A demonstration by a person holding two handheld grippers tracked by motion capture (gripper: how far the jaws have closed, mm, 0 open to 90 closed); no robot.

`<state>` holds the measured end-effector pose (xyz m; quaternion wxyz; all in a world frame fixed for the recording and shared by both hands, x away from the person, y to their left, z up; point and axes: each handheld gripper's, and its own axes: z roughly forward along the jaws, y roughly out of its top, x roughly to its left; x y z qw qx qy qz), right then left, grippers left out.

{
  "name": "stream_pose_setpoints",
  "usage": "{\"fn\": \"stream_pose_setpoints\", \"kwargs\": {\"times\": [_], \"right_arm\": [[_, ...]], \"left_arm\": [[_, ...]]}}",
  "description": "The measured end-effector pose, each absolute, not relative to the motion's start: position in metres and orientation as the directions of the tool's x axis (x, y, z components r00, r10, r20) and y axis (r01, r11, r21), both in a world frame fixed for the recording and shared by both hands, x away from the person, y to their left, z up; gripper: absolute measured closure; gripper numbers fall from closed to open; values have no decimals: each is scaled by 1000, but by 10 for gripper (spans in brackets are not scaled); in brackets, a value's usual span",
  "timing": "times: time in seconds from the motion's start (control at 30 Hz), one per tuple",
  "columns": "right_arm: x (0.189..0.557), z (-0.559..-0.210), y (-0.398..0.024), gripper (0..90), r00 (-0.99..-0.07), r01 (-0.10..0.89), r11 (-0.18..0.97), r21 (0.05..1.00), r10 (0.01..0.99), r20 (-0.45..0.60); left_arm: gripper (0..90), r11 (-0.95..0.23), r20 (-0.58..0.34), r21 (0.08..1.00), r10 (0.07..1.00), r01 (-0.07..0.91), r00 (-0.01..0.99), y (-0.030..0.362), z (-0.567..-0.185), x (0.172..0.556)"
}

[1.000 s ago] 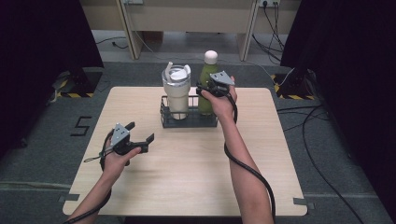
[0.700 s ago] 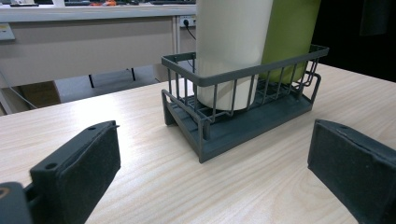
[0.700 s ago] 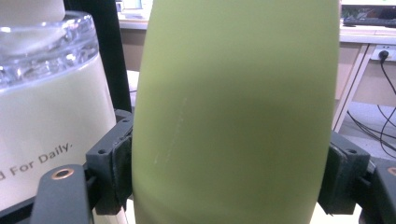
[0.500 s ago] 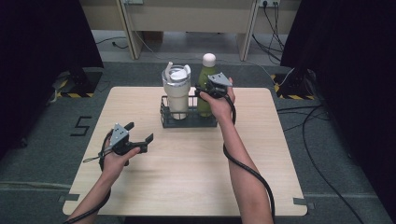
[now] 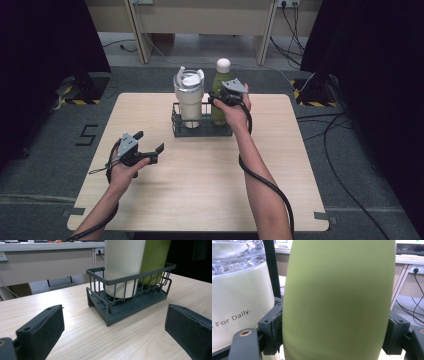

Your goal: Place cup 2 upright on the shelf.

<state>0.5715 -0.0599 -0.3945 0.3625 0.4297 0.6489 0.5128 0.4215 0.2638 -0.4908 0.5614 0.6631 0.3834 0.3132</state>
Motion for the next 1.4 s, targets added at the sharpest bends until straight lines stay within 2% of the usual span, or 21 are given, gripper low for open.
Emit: {"fn": "stream_pose_setpoints", "kwargs": {"times": [0.33,0.53,0.97,1.4], "right_arm": [[568,-397,-58,213,-379,176,115,978,925,-40],[569,-398,-58,154,-383,196,110,974,923,-27],[563,-395,-62,83,-390,188,128,974,920,-46],[549,-393,-75,55,-409,182,134,974,911,-49]], "left_arm": [[14,-82,-12,984,860,161,511,264,-492,421],[14,-81,-12,984,860,160,510,263,-492,421],[14,-83,-12,983,861,162,509,263,-492,421],[14,-86,-6,983,863,160,506,263,-492,421]]}}
